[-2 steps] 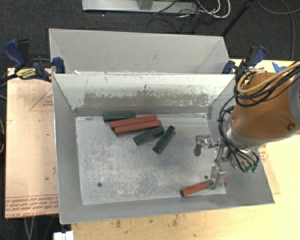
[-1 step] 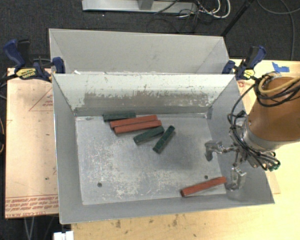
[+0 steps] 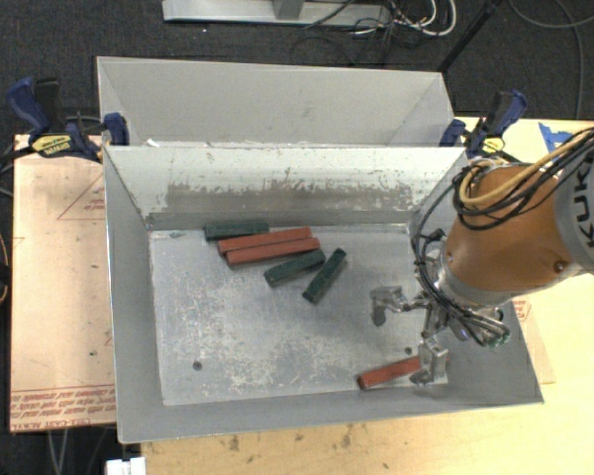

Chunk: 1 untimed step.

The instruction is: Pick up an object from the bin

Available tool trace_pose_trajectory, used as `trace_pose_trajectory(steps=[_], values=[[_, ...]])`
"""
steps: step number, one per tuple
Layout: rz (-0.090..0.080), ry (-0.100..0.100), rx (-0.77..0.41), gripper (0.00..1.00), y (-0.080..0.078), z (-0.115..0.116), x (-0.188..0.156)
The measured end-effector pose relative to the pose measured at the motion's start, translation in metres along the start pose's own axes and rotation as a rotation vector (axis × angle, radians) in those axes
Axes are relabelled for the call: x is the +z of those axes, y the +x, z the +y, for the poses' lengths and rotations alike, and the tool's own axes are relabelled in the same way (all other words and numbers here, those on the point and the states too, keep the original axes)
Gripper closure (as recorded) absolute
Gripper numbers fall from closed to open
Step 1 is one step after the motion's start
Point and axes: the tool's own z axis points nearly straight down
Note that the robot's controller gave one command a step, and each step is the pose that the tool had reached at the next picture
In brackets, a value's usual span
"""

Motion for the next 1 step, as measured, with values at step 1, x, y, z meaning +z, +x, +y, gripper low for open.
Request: trace_pose_trajectory(steps=[1], values=[[-0.008, 0.004, -0.16, 0.0, -0.0035, -0.0028, 0.0605]])
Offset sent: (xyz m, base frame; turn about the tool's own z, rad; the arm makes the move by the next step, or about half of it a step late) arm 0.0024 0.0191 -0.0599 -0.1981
